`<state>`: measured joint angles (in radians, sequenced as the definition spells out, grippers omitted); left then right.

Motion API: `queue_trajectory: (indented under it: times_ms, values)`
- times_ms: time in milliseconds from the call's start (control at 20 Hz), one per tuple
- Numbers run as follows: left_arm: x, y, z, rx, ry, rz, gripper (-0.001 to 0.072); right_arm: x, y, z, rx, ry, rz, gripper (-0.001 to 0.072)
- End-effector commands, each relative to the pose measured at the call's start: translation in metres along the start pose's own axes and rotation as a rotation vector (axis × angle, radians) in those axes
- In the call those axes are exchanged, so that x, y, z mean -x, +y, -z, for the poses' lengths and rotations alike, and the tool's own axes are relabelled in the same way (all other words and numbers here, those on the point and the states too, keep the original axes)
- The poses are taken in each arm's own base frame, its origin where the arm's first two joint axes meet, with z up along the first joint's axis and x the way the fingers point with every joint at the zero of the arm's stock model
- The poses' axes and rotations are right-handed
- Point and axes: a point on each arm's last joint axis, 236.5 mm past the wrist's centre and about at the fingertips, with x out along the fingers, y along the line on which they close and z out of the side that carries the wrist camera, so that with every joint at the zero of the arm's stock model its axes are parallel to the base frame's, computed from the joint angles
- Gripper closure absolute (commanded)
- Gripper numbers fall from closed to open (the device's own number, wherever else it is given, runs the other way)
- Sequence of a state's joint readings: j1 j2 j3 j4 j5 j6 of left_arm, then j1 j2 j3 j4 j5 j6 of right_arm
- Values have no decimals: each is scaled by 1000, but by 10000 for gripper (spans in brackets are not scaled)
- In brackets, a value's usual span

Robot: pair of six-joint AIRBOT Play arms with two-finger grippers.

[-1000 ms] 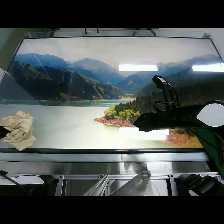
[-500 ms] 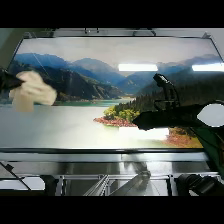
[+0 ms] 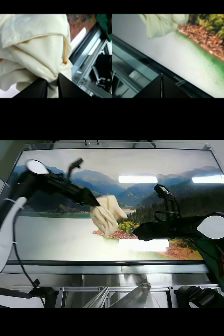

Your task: Fold the shirts.

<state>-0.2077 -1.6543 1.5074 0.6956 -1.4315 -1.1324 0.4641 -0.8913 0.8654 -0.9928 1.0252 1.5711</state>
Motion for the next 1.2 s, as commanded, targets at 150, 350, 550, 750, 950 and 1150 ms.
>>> queue_trajectory:
  times_ms: [150,350,550,750,950,1150]
  values:
    - [-67,-19,25,-33,252,63,-13,12,-34,-14,-74,-37,60,236]
    - [2,30,24,-8,297,-147,-13,14,-91,-30,-160,-60,130,214]
    - [14,71,25,145,139,-97,-13,-50,-109,-38,-138,-1,34,336]
    - [-34,87,39,250,97,94,-12,-118,-106,-42,-147,40,-119,337]
    - [-70,79,27,252,75,242,6,-158,-97,-37,-152,93,-185,337]
    - [-75,74,5,224,54,288,596,-159,-89,-41,-135,99,-209,590]
